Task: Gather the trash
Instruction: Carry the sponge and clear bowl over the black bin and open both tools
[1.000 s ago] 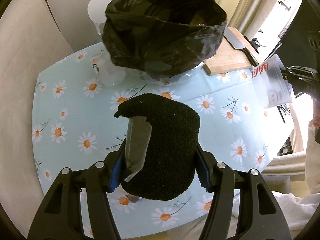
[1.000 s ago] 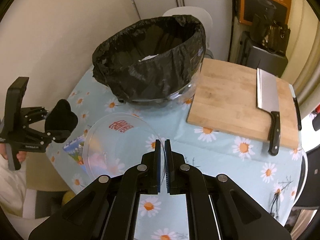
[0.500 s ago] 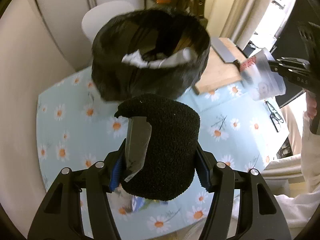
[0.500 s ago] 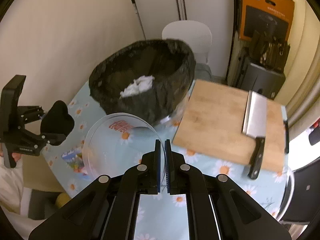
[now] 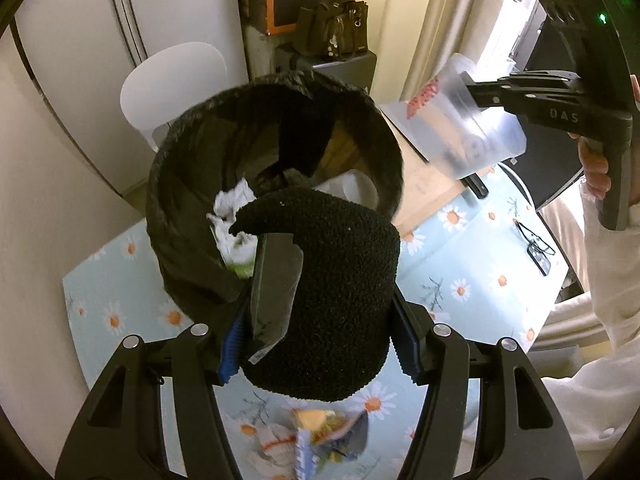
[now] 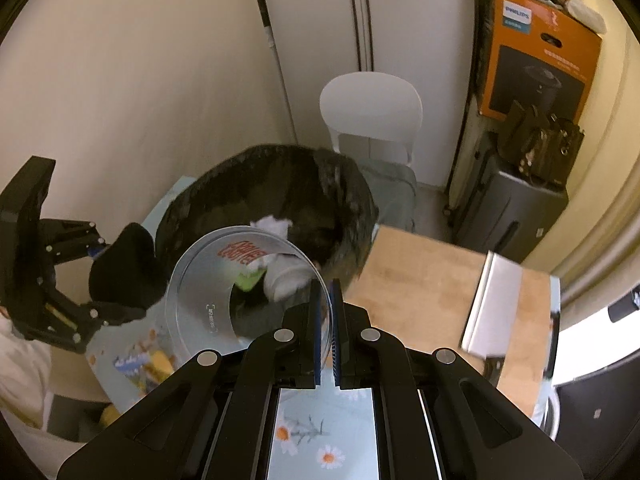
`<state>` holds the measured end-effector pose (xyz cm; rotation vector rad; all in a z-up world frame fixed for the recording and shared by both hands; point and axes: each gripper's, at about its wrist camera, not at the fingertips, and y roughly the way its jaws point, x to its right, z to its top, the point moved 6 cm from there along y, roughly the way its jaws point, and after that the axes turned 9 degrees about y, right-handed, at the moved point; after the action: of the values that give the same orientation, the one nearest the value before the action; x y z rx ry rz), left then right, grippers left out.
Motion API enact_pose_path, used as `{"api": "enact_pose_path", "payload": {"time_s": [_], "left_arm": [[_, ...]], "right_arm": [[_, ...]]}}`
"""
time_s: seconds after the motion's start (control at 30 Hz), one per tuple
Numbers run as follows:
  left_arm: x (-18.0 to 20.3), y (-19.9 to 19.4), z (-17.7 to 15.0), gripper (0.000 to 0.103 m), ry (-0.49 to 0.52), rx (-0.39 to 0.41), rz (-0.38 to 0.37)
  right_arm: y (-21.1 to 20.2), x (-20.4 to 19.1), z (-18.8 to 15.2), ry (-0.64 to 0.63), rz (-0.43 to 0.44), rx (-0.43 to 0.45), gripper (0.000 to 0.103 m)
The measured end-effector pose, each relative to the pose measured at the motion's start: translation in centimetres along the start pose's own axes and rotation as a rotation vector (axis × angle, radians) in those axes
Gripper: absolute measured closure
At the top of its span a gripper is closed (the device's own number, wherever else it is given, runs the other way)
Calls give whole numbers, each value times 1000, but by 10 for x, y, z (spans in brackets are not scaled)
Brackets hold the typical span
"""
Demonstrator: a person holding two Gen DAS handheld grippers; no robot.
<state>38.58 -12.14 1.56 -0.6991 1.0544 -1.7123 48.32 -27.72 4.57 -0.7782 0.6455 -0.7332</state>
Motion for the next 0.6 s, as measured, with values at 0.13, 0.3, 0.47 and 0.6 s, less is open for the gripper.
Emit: {"api": "enact_pose_path", "payload": {"time_s": [0.13, 0.3, 0.47, 0.6], "left_arm": [[-9, 2, 17, 42, 30, 17, 17], [-18, 13, 33, 41, 34, 20, 3], [-31, 17, 41, 11, 13, 67, 36], [-39, 19, 37, 8, -26, 73, 26]], "right_arm": [[14, -6, 20, -18, 8, 1, 98], [32, -12, 37, -38, 35, 0, 96], [53, -17, 43, -64, 15, -7, 41], [57, -18, 40, -47, 28, -3, 37]]}}
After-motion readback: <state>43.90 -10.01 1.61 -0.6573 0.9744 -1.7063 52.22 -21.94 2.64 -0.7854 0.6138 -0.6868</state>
